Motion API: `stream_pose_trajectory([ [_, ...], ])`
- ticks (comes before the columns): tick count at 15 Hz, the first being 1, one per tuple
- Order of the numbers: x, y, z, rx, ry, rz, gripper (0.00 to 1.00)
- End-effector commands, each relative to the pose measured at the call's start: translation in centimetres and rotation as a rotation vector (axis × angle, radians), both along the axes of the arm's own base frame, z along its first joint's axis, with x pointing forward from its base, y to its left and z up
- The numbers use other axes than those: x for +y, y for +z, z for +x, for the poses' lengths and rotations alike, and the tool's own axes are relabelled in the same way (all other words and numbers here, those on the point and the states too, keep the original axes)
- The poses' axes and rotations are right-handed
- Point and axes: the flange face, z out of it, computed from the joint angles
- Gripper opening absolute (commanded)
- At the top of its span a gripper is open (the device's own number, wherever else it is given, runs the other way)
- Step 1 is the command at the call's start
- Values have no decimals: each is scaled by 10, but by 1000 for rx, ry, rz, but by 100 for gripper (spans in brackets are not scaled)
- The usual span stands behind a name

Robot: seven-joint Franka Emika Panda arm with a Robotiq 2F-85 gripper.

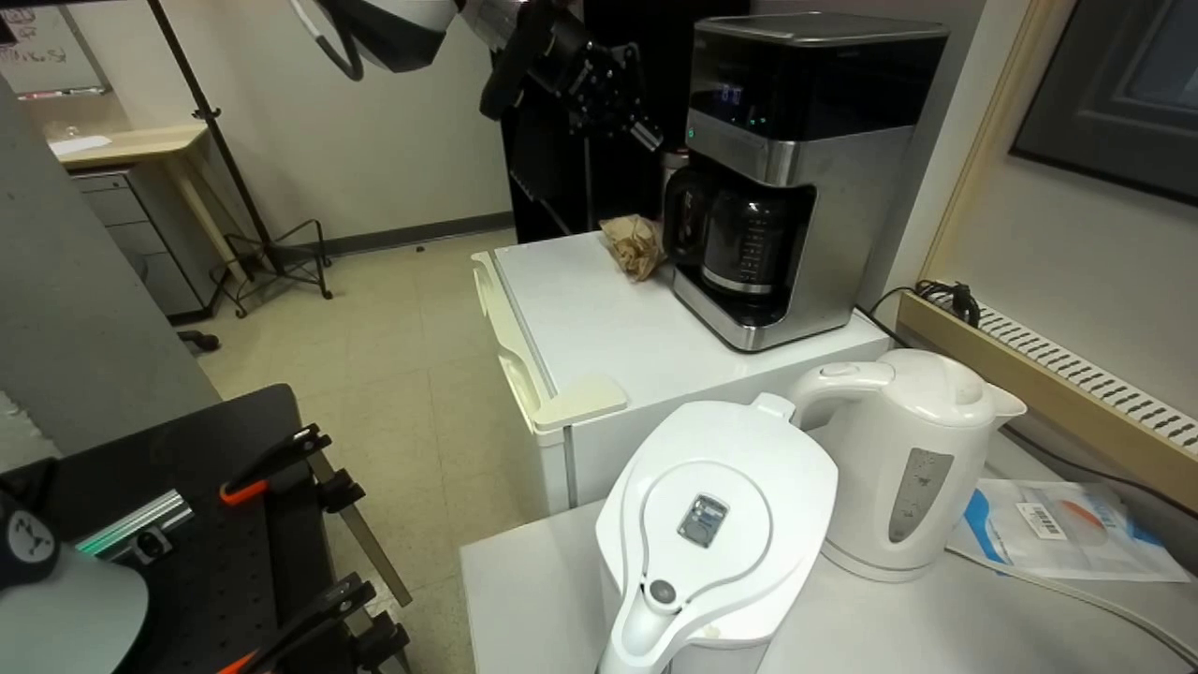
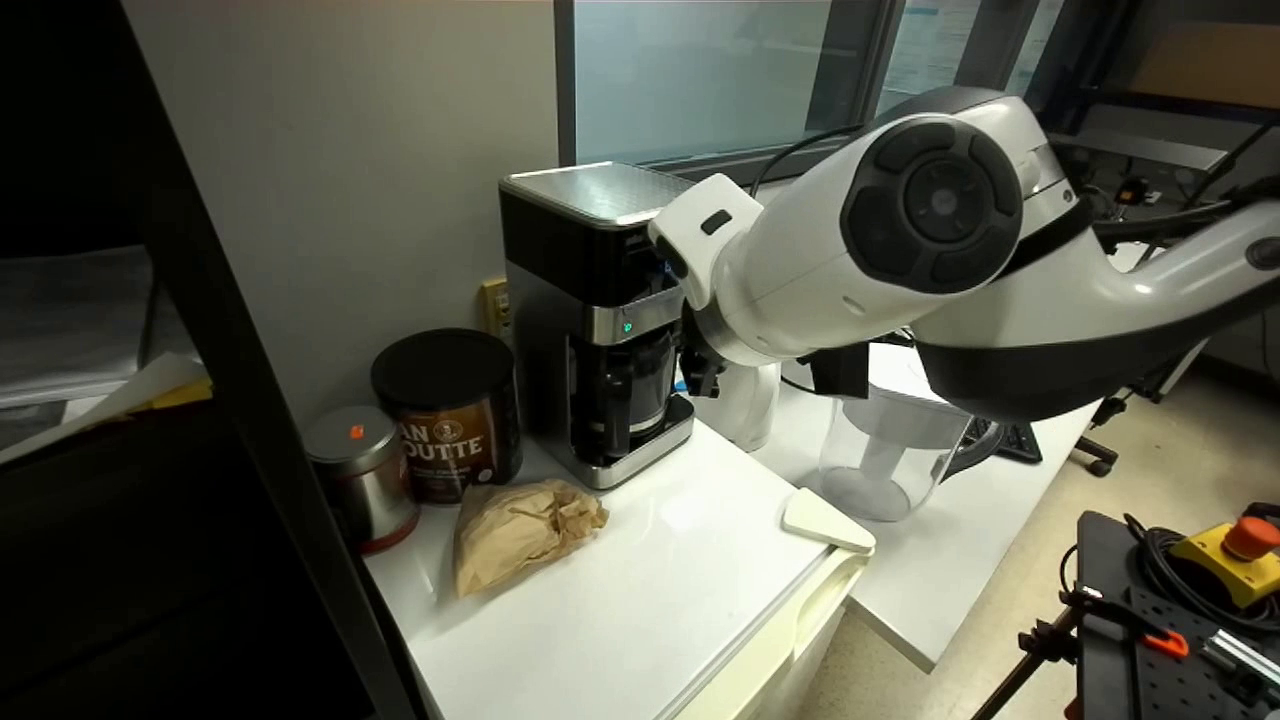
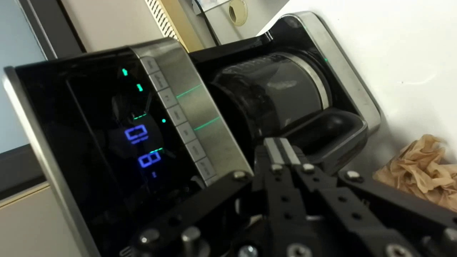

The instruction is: Press the button on the left side of the coffee machine

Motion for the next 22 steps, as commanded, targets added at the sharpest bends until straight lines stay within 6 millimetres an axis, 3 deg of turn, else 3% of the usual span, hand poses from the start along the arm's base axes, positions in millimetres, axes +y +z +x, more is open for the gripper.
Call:
stream_pose_trajectory([
  [1,5,-2,19,-53,16,16,2],
  [17,4,-6,59,-68,-9,42,2],
  [22,7,-10,63,-63,-9,45,2],
])
